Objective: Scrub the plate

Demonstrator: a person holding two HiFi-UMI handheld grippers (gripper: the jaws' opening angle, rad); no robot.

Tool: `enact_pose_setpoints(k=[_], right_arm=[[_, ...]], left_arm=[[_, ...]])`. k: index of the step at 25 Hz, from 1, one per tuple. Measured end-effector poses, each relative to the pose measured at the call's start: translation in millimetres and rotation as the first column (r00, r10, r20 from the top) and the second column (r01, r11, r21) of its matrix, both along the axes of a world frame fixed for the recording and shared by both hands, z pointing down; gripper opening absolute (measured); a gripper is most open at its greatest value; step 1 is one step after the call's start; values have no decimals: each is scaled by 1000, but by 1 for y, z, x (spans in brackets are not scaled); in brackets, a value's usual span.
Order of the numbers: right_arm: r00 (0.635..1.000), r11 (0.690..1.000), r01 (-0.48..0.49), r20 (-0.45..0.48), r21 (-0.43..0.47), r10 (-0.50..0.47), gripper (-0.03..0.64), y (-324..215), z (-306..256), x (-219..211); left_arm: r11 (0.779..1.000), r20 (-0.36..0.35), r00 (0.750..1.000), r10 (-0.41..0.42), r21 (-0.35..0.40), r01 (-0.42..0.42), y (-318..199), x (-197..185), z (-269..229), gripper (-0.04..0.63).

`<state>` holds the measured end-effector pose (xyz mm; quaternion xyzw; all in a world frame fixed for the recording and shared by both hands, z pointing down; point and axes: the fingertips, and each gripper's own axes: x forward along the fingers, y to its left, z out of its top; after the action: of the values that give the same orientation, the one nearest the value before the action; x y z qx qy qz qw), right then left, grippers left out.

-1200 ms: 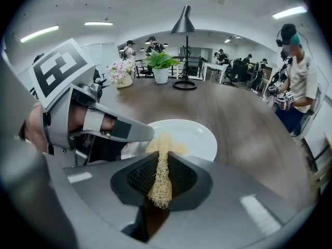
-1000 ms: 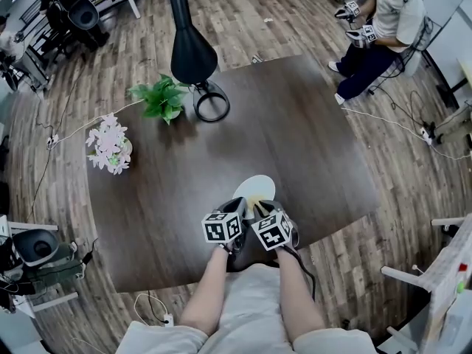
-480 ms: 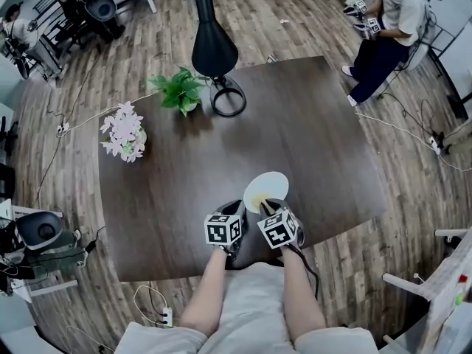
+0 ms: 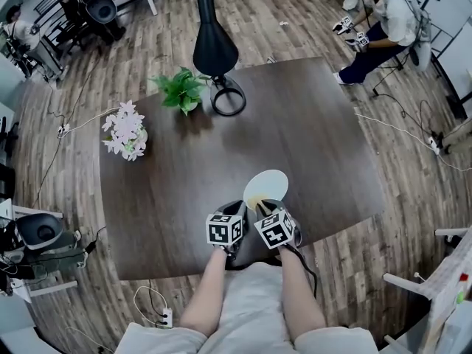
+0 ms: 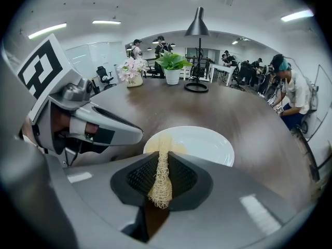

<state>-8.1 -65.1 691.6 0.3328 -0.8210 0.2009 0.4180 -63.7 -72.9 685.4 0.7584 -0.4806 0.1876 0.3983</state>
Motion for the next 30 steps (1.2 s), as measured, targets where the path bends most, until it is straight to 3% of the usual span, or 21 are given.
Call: enact_pose_setpoints(k=[11,30], right_arm=[[1000,1000,31,1,-4,-31,67,-1,0,-7],[995,995,96,16,-8,-96,67,-17,1,-25]], left_arm=[[999,17,999,44,1,-44,2,7,-1,0],[1000,31,1000,1,-4,-1,-10,-5,-1,0]])
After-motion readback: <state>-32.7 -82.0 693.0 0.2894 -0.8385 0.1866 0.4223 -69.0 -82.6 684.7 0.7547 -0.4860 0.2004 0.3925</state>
